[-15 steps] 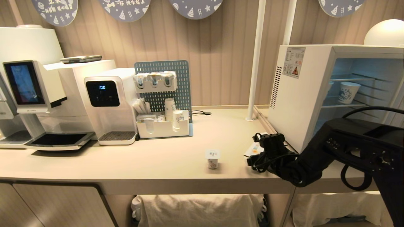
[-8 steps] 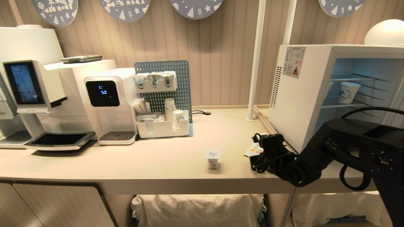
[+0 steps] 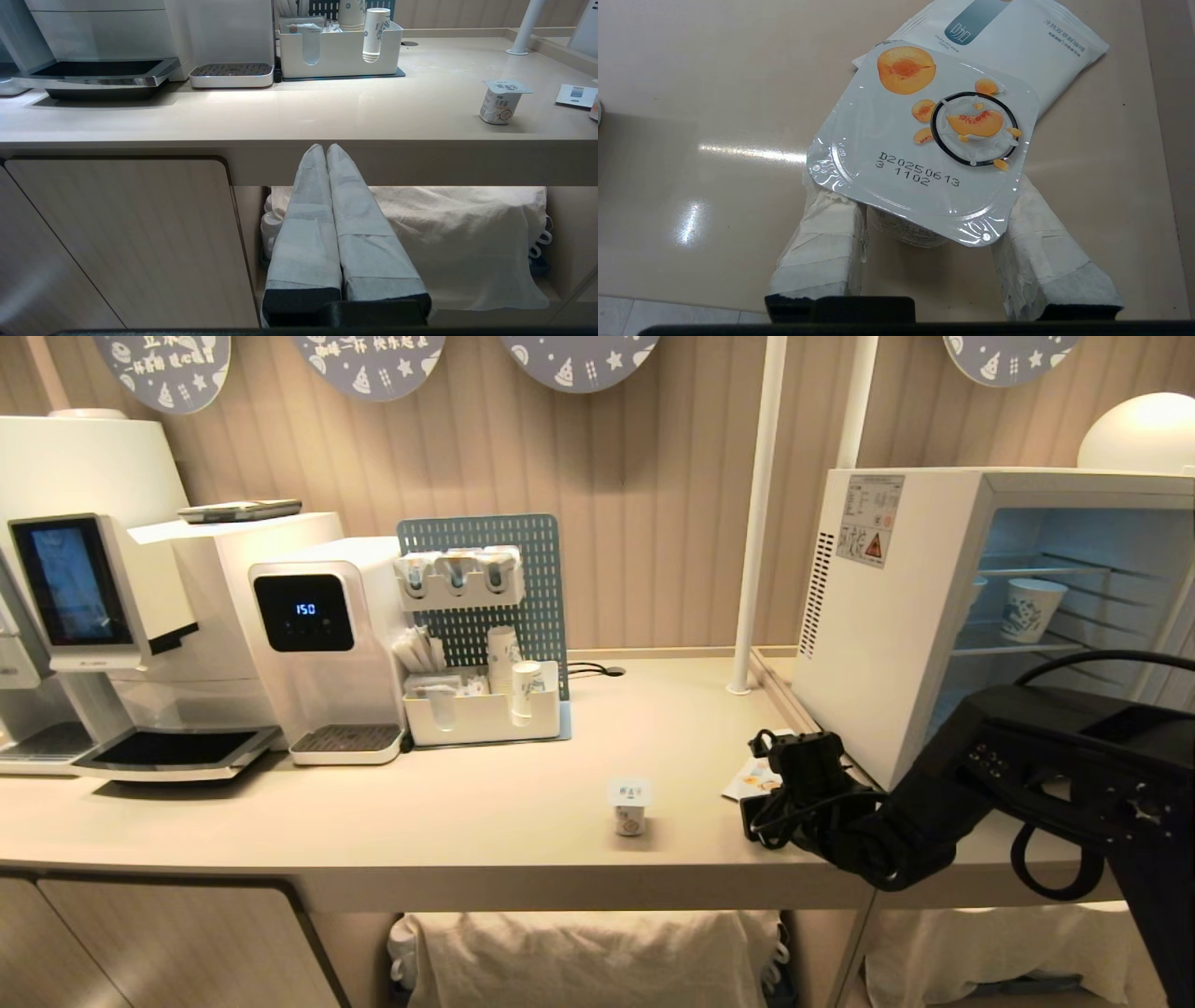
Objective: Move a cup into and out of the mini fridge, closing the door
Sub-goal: Put the yoghurt in the freezer
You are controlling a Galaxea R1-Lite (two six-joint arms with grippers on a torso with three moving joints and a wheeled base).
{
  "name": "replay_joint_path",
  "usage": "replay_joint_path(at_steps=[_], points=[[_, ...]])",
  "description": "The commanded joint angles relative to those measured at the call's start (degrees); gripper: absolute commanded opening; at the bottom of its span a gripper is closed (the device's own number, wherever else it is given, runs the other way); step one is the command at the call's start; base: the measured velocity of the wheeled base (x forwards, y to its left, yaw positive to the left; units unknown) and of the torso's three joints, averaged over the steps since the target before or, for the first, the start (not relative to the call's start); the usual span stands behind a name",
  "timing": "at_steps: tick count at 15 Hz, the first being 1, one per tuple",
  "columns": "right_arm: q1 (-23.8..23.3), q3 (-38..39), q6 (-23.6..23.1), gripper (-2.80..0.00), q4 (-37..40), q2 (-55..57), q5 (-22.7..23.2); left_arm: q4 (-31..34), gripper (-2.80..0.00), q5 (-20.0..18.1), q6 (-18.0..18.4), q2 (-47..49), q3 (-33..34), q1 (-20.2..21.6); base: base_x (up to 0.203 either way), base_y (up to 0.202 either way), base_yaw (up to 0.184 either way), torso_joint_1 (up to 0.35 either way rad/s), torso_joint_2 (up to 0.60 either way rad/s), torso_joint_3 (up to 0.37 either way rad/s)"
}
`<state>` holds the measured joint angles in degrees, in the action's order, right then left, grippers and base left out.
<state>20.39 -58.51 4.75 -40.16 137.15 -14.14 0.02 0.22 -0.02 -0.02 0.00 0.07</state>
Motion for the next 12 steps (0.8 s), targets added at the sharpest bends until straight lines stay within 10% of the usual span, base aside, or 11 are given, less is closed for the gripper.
replay_joint_path(at_steps=[1,12], points=[[0.06,0.66,0.30,-2.80,-0.42,-1.20,-0.10,-0.02,-2.80,0.04,-0.06,0.01,0.18,0.01,0.000,0.000,0.000,0.000,0.00,0.000],[0.97,18.08,3.02,-2.80,3.18,-38.76,-5.78,-0.02,-2.80,0.04,-0.06,0.02,0.18,0.01,0.000,0.000,0.000,0.000,0.00,0.000]])
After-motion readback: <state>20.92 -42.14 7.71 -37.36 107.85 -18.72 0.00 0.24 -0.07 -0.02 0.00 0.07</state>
